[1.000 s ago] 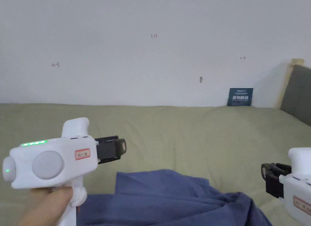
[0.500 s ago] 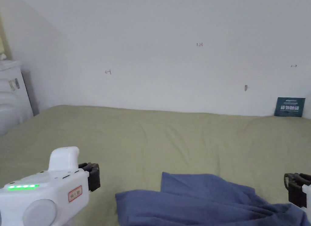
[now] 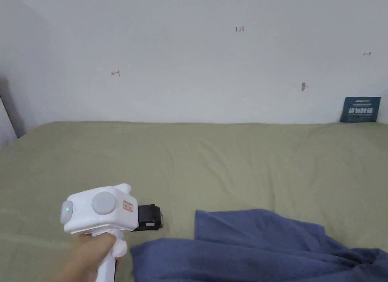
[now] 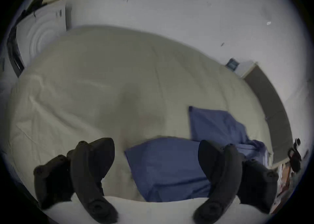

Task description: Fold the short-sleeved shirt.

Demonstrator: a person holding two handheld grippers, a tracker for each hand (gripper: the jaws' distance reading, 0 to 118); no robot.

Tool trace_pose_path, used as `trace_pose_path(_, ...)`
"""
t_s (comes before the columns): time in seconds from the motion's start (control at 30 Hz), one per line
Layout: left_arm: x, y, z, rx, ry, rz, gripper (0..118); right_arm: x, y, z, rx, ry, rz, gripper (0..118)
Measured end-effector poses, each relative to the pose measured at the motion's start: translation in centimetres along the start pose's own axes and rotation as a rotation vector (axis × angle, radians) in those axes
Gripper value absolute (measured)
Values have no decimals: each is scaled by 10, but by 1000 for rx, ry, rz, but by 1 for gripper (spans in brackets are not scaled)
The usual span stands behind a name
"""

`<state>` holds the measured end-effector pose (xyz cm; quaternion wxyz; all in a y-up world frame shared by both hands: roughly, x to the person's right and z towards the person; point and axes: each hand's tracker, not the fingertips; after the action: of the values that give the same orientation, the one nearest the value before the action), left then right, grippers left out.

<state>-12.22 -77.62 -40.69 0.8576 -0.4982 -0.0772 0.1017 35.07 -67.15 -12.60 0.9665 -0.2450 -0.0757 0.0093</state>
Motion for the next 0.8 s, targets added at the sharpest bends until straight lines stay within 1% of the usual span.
trace_pose_path(0.07,1,-2,-31,-59,42,-20,105,5,-5,-5,-21,-20,8,0)
trace_pose_path(0.1,4,-8,-43,-92,29,-38,104,8,-7,-9,-34,-28,7,0)
trace_pose_path(0.17,6,-13,-60,-127,53,-46,102,14,-9,-17,-56,-44,10,0)
trace_pose_path(0.2,8,-15,-64,-128,74,-41,102,16,-10,-21,-67,-55,10,0)
trace_pose_path(0.23,9,-16,-59,-93,97,-65,101,18,-11,-25,-74,-62,6,0)
trace_pose_path(0.27,13,-18,-56,-76,99,-90,98,21,-11,-30,-80,-64,5,0)
trace_pose_path(0.3,16,-17,-55,-75,113,-137,83,24,-12,-35,-87,-67,2,0)
trace_pose_path(0.37,25,-19,-50,-63,231,-238,55,26,-12,-45,-103,-70,-4,0)
trace_pose_path(0.4,25,-21,-44,-48,197,-257,21,33,-14,-53,-113,-71,-13,0)
trace_pose_path(0.43,25,-22,-41,-46,134,-255,4,36,-15,-59,-125,-62,-29,0)
trace_pose_path(0.47,26,-24,-39,-54,65,-209,4,39,-15,-67,-161,-43,-59,0)
trace_pose_path(0.5,32,-30,-31,-50,58,-188,4,42,-15,-75,-196,-37,-70,5)
trace_pose_path(0.53,34,-31,-31,-56,57,-192,4,45,-15,-83,-234,-11,-83,22)
trace_pose_path(0.57,36,-36,-30,-63,45,-205,4,50,-16,-95,-279,33,-111,57)
trace_pose_path(0.6,37,-38,-29,-66,39,-225,4,55,-16,-106,-324,81,-165,104)
trace_pose_path(0.63,38,-39,-29,-73,38,-236,4,60,-17,-119,-378,110,-211,116)
trace_pose_path(0.67,37,-41,-26,-70,31,-228,4,64,-20,-133,-453,122,-260,118)
trace_pose_path(0.7,36,-42,-24,-55,-4,-207,4,64,-22,-136,-486,114,-285,118)
trace_pose_path(0.73,34,-43,-23,-51,-21,-195,4,70,-20,-150,-477,121,-277,115)
trace_pose_path(0.8,29,-39,-23,-48,-46,-163,4,68,-20,-166,-533,82,-257,113)
